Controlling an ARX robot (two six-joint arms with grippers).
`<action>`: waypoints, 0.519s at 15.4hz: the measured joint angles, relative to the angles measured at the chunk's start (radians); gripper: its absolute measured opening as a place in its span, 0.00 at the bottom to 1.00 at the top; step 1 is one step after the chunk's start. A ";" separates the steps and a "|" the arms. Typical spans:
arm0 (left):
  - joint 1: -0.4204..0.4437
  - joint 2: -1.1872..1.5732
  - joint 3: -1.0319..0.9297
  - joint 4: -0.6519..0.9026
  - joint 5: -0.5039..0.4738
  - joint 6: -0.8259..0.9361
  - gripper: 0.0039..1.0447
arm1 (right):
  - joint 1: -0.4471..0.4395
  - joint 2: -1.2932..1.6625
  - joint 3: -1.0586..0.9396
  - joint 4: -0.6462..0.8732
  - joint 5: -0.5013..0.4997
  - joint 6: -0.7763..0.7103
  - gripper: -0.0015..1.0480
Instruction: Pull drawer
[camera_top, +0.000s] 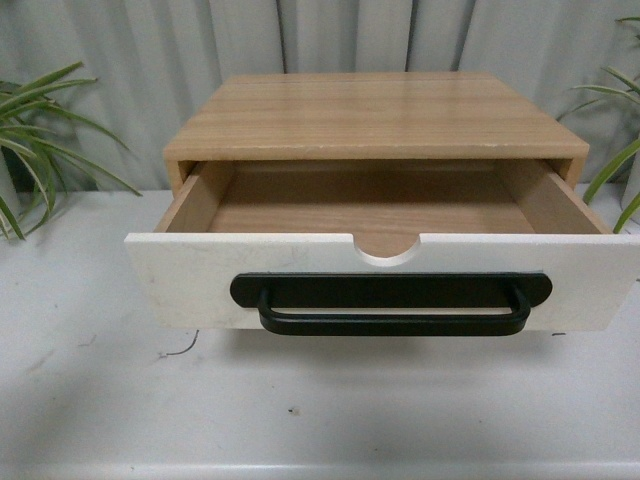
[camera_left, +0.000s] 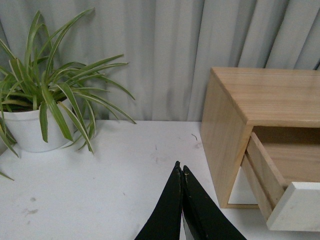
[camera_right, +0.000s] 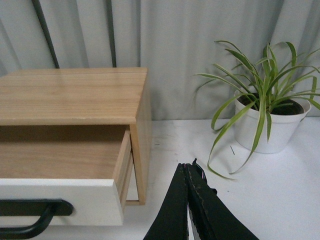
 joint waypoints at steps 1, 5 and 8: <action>-0.003 -0.006 -0.003 -0.002 -0.002 0.000 0.01 | 0.000 -0.009 -0.007 -0.003 0.002 0.000 0.02; -0.046 -0.087 -0.045 -0.053 -0.053 0.000 0.01 | -0.006 -0.076 -0.041 -0.033 0.006 0.001 0.02; -0.158 -0.187 -0.074 -0.121 -0.165 -0.001 0.01 | -0.006 -0.164 -0.081 -0.085 0.007 0.001 0.02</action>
